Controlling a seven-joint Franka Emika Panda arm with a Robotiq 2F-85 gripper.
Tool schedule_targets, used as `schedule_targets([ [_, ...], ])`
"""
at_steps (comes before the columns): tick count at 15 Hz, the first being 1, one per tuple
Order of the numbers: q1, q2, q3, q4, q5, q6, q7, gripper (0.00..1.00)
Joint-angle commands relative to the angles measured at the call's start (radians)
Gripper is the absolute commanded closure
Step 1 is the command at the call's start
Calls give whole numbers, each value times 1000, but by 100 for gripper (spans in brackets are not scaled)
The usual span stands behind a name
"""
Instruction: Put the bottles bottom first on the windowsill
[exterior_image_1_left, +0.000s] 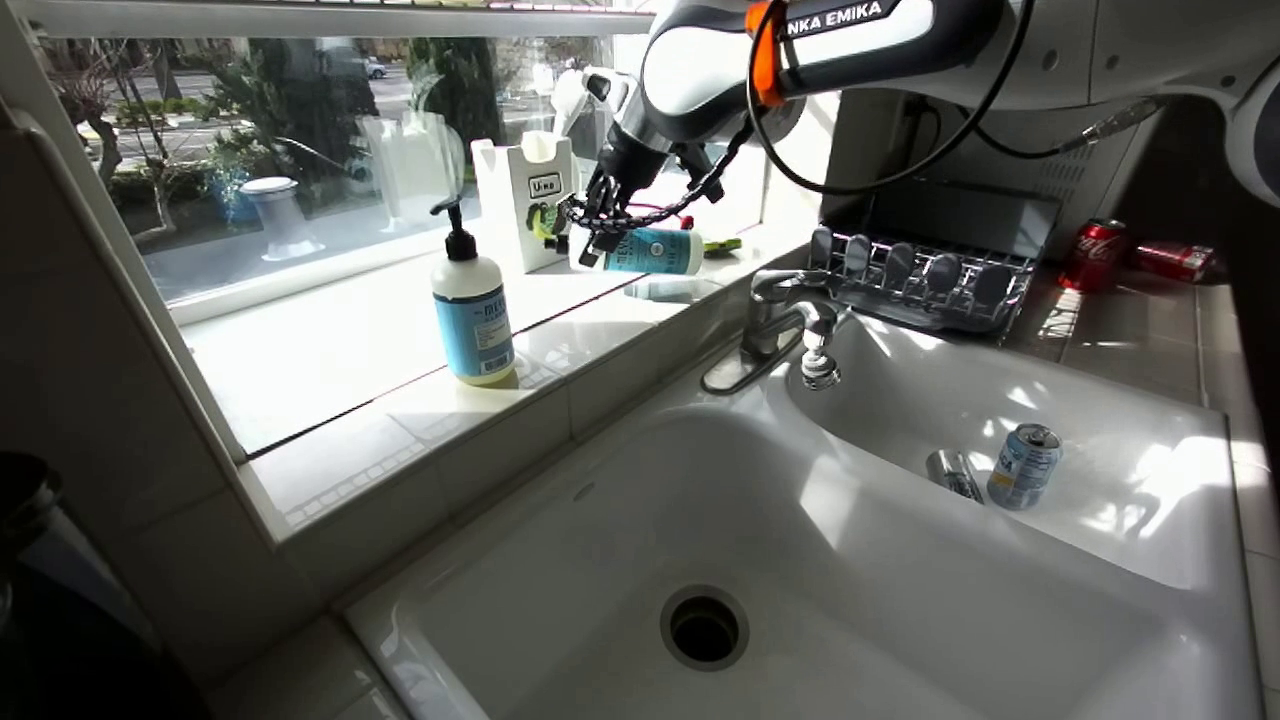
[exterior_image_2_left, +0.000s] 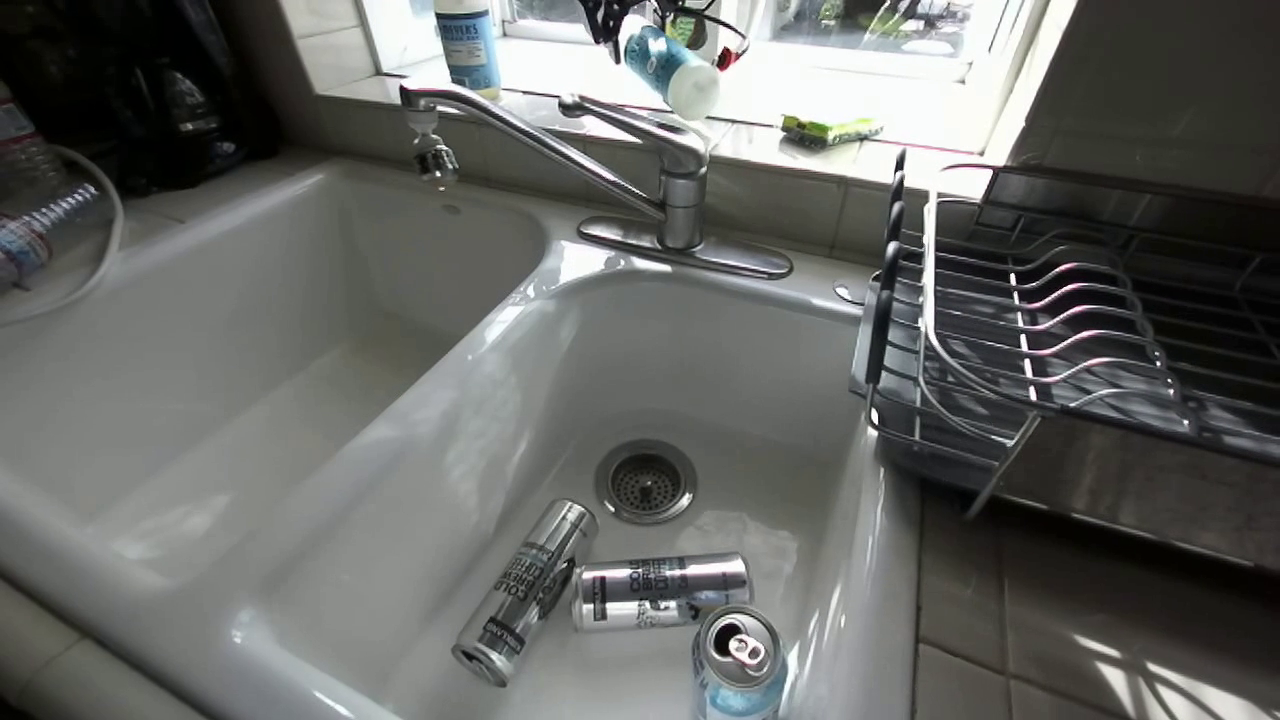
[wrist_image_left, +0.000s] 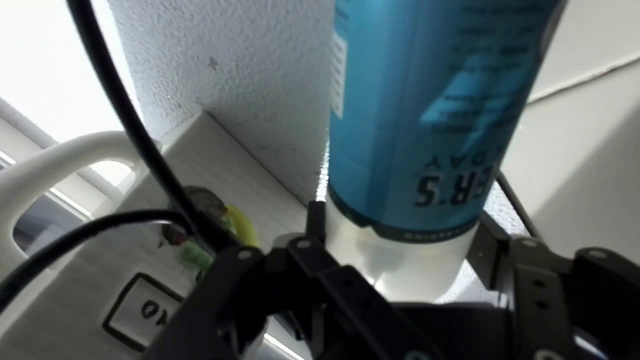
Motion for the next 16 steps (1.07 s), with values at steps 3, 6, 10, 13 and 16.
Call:
schedule_targets([
  [3, -145, -212, 161, -287, 242, 168, -168, 58],
  [6, -255, -281, 279, -405, 453, 251, -350, 58],
  [10, -425, -330, 458, -528, 784, 312, -652, 58],
  [13, -532, -343, 563, -577, 1022, 330, -861, 58],
  [16, -622, -341, 644, -597, 1259, 336, -1065, 58],
])
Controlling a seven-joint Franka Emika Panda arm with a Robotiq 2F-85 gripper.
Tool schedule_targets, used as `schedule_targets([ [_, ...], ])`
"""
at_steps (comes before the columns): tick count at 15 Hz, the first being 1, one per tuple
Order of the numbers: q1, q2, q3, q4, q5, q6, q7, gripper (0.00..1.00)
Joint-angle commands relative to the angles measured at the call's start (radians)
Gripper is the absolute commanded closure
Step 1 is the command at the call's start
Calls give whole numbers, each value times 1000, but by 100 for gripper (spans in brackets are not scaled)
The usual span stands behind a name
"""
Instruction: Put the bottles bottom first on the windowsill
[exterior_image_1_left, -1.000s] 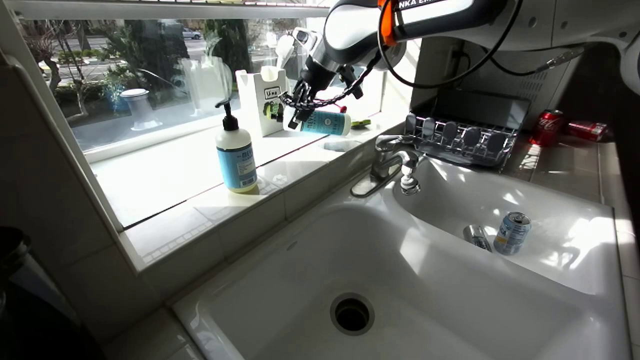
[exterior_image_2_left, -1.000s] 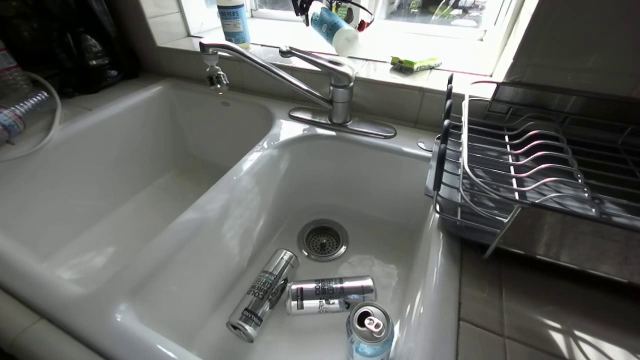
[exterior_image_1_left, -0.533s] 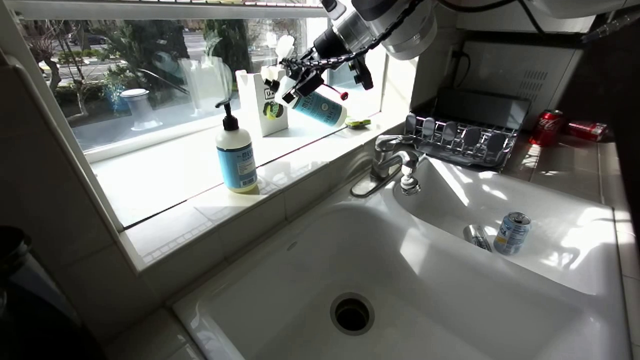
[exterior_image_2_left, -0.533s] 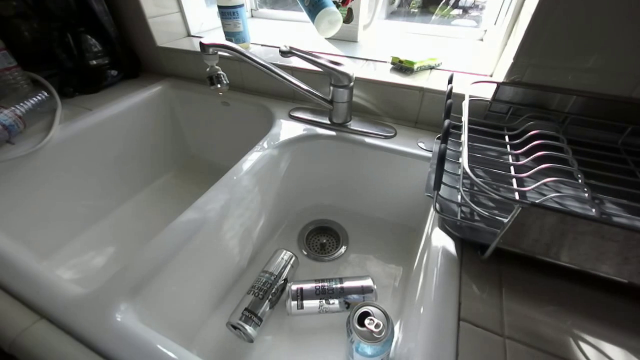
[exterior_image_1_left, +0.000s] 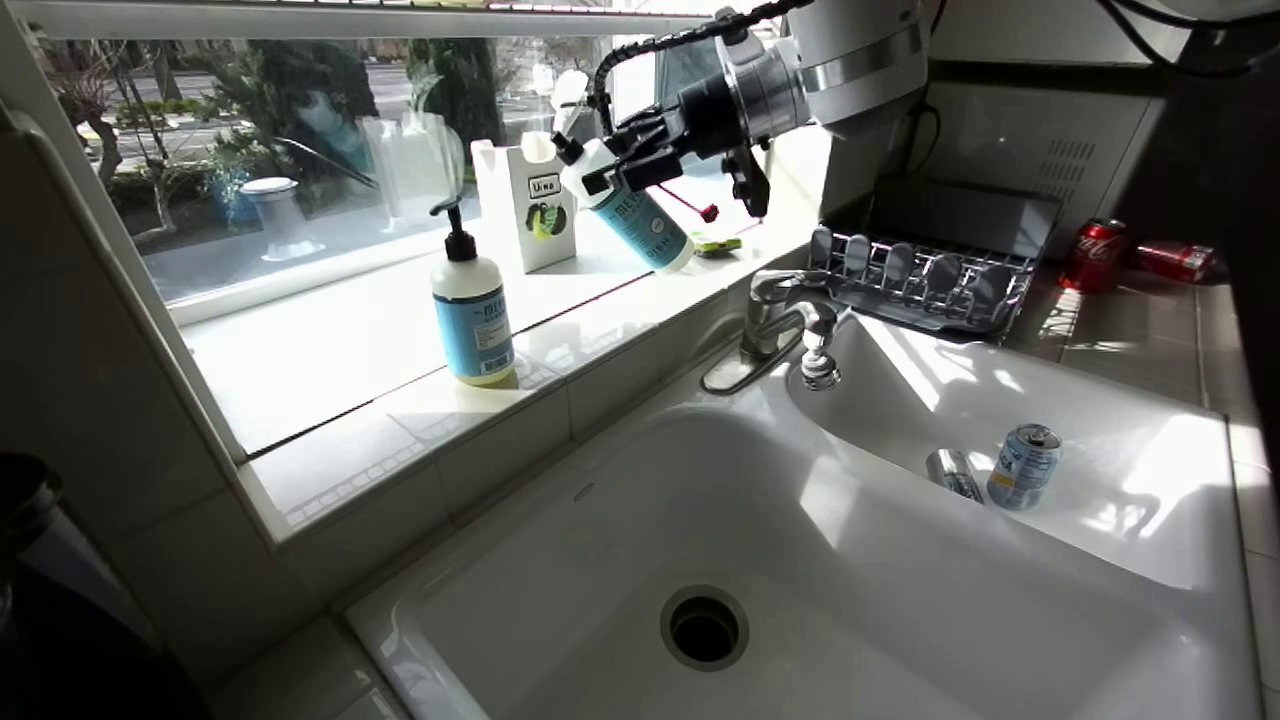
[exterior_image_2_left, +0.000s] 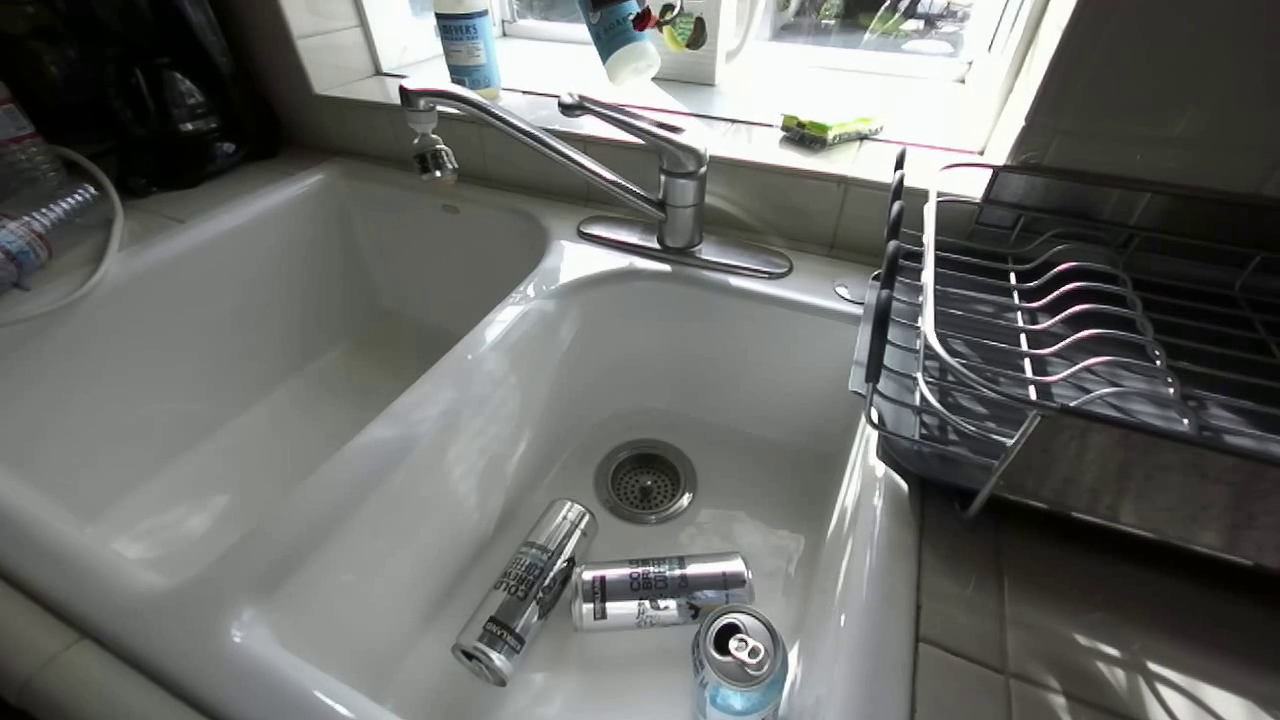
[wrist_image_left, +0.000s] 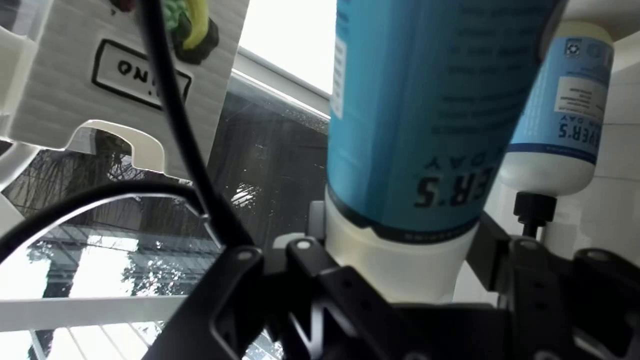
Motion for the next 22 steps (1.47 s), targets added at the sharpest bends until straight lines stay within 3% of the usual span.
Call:
schedule_targets([
  [1, -111, -41, 87, -74, 272, 19, -228, 58],
  [4, -164, -31, 117, -91, 479, -15, -373, 58],
  [7, -191, -24, 125, -122, 605, -62, -464, 58],
  [8, -34, -91, -89, -135, 697, -158, -471, 58],
  [9, -7, -96, -133, -146, 732, -216, -486, 58],
  [14, 281, -114, -490, -187, 838, -416, -499, 58],
  [17, 392, -111, -606, -199, 848, -449, -496, 58],
  [22, 481, -109, -693, -204, 887, -497, -496, 58],
])
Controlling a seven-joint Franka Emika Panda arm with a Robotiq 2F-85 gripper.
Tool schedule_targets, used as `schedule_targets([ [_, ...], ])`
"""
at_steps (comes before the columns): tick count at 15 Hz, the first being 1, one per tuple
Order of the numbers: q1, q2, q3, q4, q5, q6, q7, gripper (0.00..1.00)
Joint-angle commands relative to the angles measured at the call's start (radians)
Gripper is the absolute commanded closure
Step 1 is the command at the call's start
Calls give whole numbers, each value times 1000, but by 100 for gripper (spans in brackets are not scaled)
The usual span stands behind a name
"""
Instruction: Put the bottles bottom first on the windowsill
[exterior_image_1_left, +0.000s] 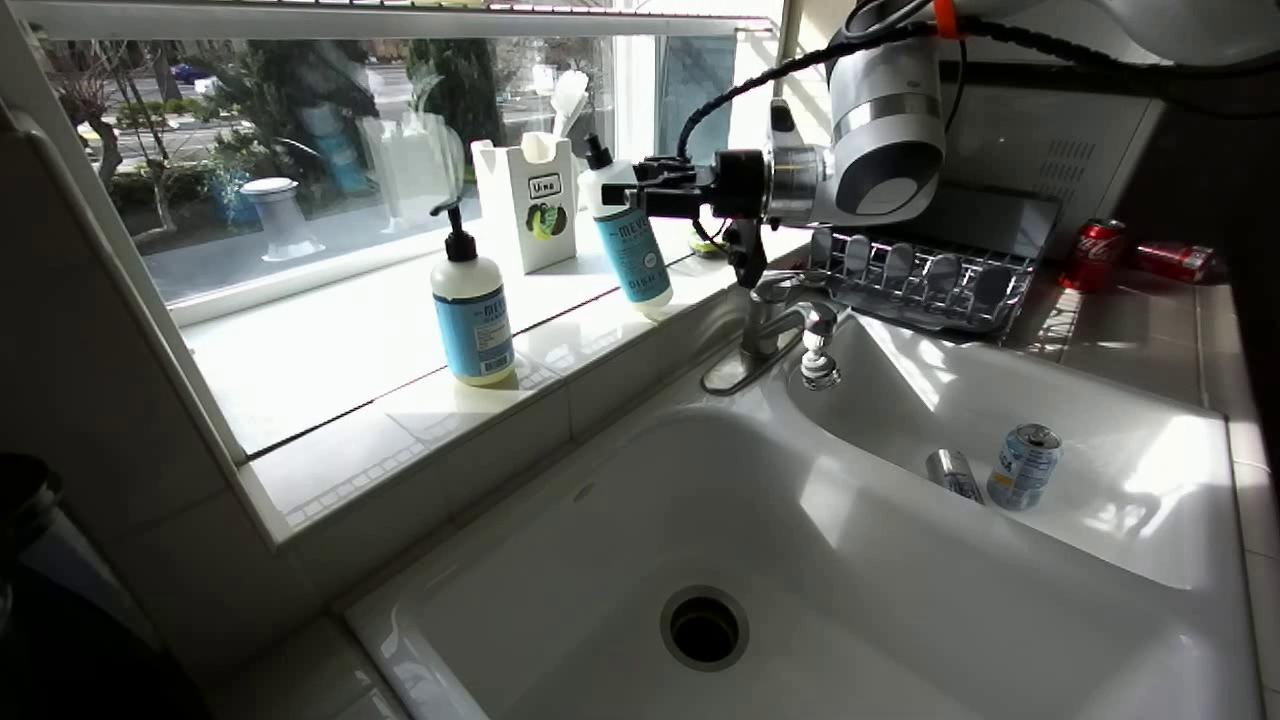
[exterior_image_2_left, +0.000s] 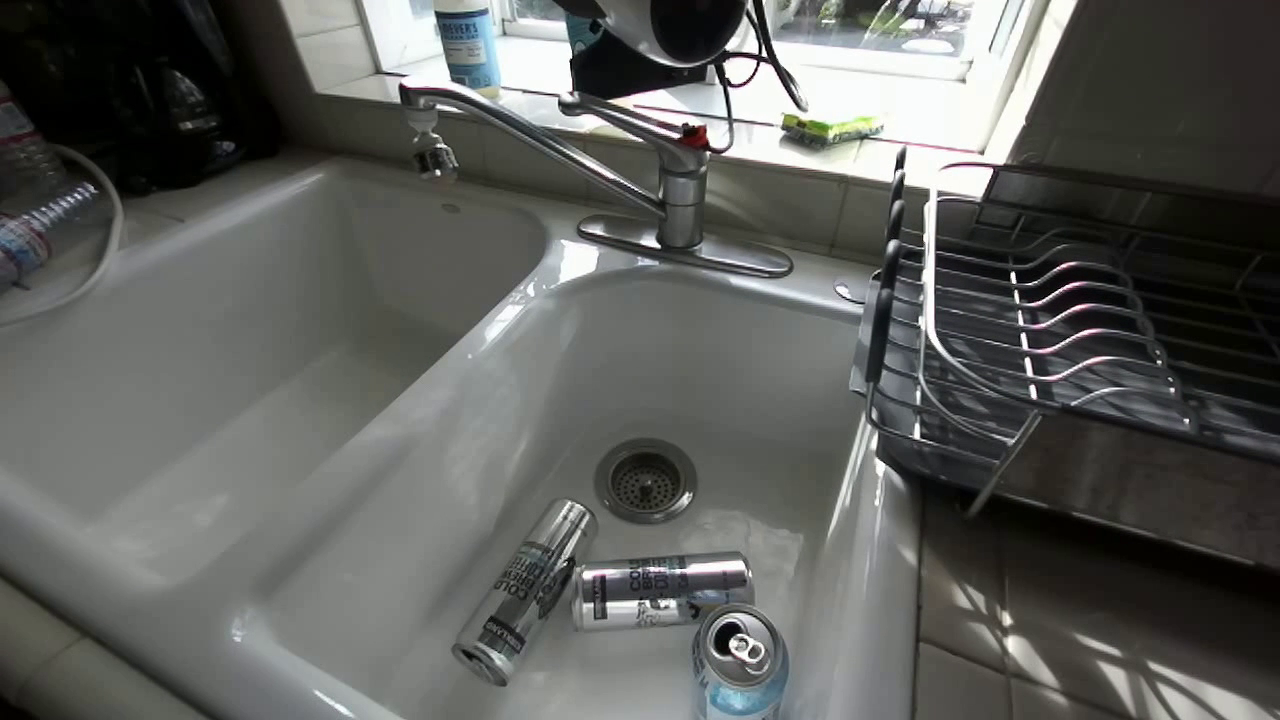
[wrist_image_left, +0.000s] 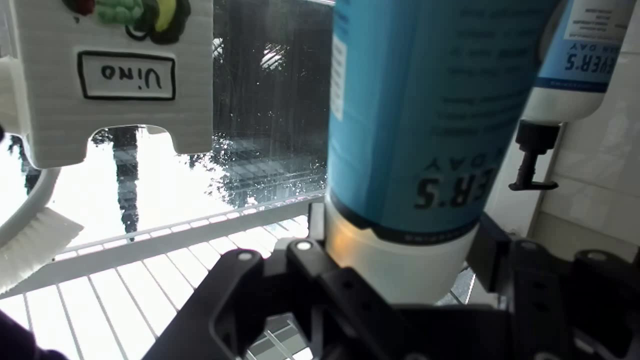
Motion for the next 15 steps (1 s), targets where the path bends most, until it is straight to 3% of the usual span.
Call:
schedule_targets([
  [1, 59, -32, -71, -43, 62, -66, -12, 58],
  [8, 88, -17, -118, -55, 113, -124, -6, 58],
  [15, 117, 13, -122, -52, 117, -139, -11, 58],
])
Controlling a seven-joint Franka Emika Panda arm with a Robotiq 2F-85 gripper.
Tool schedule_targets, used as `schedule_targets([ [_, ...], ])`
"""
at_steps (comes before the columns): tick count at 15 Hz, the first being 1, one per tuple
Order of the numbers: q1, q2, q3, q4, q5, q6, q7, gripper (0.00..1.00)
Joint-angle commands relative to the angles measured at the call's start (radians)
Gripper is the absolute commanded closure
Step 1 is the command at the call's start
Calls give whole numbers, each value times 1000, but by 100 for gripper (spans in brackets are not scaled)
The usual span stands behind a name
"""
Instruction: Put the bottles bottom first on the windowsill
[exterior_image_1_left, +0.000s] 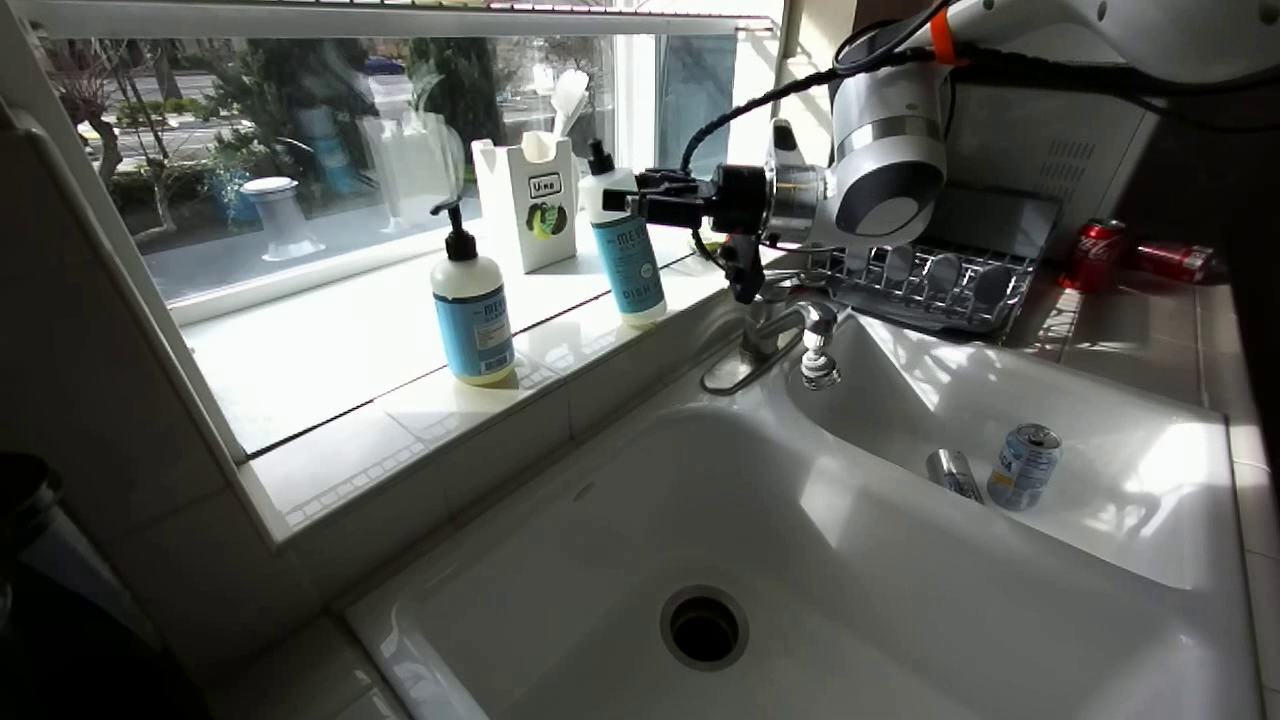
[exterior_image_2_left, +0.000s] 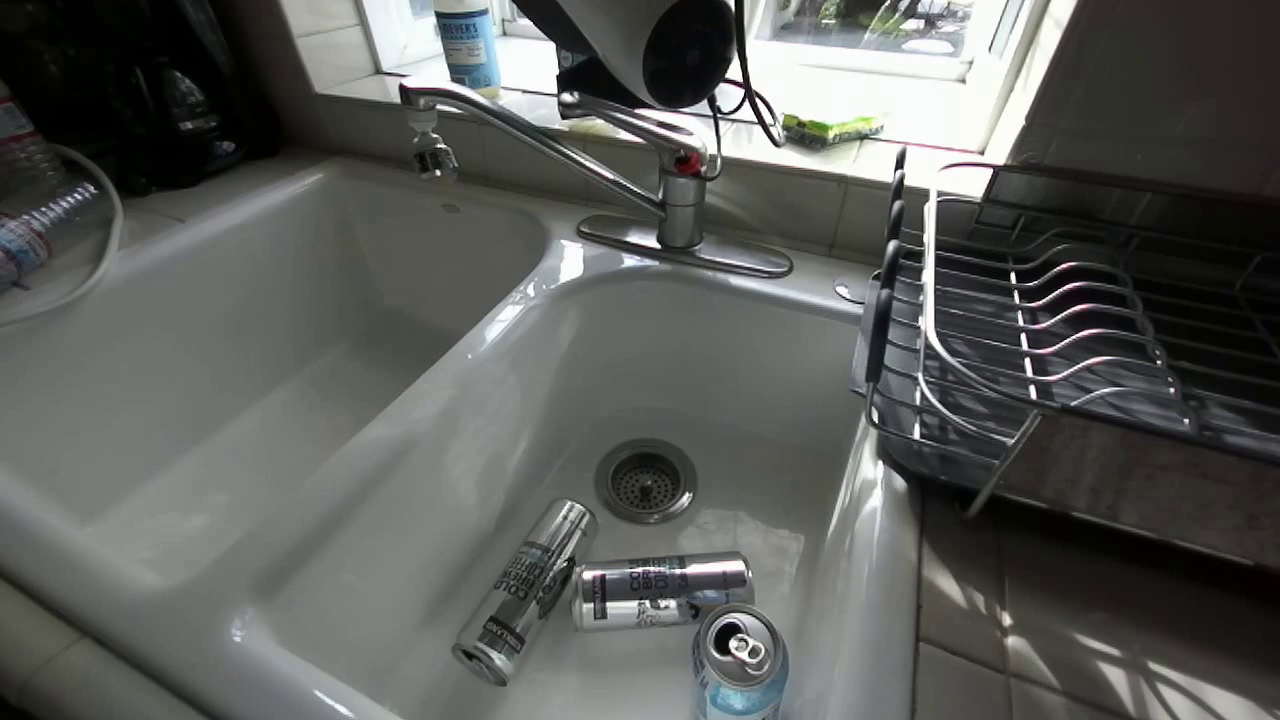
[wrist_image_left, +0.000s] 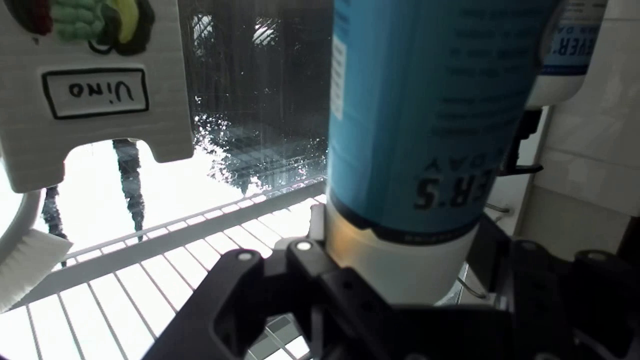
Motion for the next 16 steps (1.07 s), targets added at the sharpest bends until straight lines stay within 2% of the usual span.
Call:
schedule_targets([
  [1, 34, 8, -19, -9, 52, -38, -28, 58],
  [5, 47, 16, -22, -7, 53, -42, -15, 58],
  [6, 48, 19, -23, -7, 48, -47, -13, 29],
  [7, 47, 18, -24, -9, 49, -51, -13, 6],
  [9, 46, 17, -26, -12, 49, -54, -13, 7],
  [10, 46, 15, -28, -13, 49, -51, -15, 1],
  [11, 45, 13, -29, -15, 48, -51, -15, 0],
  [16, 48, -10, -41, -27, 40, -25, -17, 0],
])
